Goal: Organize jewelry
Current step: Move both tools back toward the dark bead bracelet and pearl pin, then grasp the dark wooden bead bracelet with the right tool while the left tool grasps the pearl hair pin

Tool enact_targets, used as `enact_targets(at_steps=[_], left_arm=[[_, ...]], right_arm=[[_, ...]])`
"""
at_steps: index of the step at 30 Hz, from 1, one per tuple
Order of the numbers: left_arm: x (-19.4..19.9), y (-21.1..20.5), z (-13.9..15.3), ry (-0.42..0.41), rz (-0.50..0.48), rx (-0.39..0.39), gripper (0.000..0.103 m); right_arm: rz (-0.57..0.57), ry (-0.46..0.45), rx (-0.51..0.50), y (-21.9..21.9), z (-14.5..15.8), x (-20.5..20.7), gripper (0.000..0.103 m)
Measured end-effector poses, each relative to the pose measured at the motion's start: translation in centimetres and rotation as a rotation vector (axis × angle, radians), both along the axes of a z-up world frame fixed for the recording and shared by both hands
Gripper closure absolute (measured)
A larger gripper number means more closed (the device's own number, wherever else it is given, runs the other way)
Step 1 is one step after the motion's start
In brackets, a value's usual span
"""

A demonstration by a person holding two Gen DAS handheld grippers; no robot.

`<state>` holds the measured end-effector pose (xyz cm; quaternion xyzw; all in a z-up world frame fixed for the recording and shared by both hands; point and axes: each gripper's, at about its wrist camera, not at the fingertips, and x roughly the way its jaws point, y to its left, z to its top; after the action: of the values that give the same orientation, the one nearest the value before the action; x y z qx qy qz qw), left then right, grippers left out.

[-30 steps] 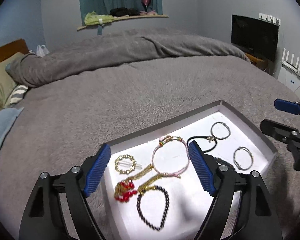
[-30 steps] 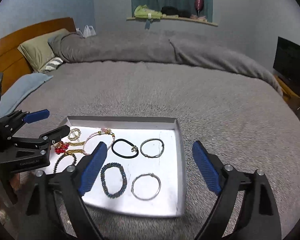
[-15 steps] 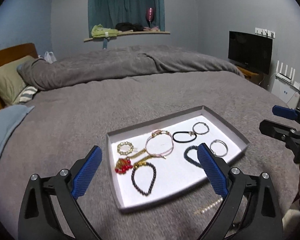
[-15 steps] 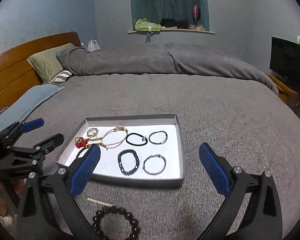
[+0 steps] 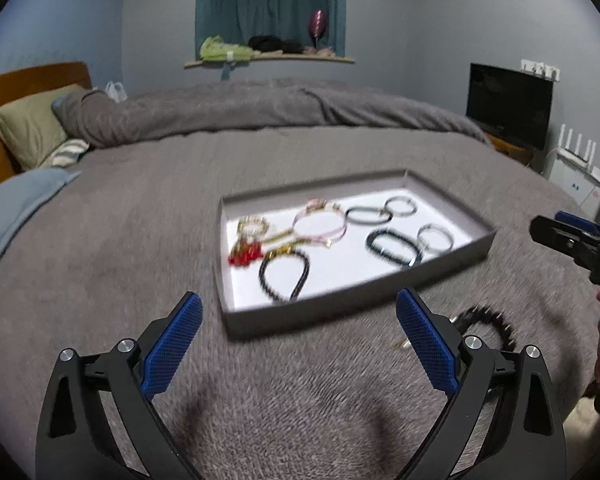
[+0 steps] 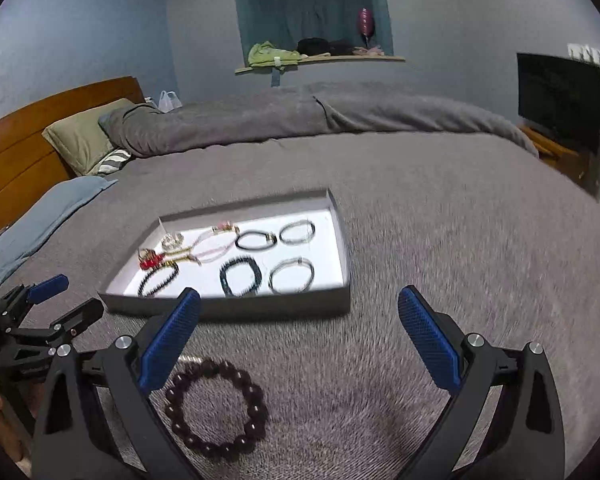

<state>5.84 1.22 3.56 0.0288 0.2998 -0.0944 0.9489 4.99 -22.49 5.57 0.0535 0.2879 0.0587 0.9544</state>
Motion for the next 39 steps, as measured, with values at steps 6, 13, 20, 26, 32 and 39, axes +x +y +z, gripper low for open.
enact_targets(at_steps=[6, 13, 20, 26, 32, 39], left_arm=[[-0.5, 0.7, -1.6, -0.021, 0.016, -0.005, 0.006], [-0.9, 0.2, -2.1, -0.027, -0.045, -0.009, 0.006], [-0.9, -0.8, -2.7, -0.024, -0.079, 0.03, 0.006], [-0.6, -1.3, -3.2, 0.008, -0.112, 0.024, 0.006], [-0.8, -1.9, -3.6, 0.013, -0.138, 0.034, 0.006], [-1.0, -2.8, -3.3, 0.007, -0.205, -0.005, 0.006]], right_arm=[[0.013, 0.012, 0.001, 0.0, -3.5, -1.0, 0.005], [0.095, 0.053, -0.045, 1.3, -5.6, -1.4, 0.005], [0.137, 0.07, -0.082, 1.9, -6.1, -1.6, 0.006], [0.18, 0.081, -0.156, 3.2, -6.6, -1.9, 0.036], [0.245, 0.085, -0.197, 4.1, -7.0, -2.3, 0.077], [0.15, 0.073, -0.12, 1.7, -5.8, -2.1, 0.088]])
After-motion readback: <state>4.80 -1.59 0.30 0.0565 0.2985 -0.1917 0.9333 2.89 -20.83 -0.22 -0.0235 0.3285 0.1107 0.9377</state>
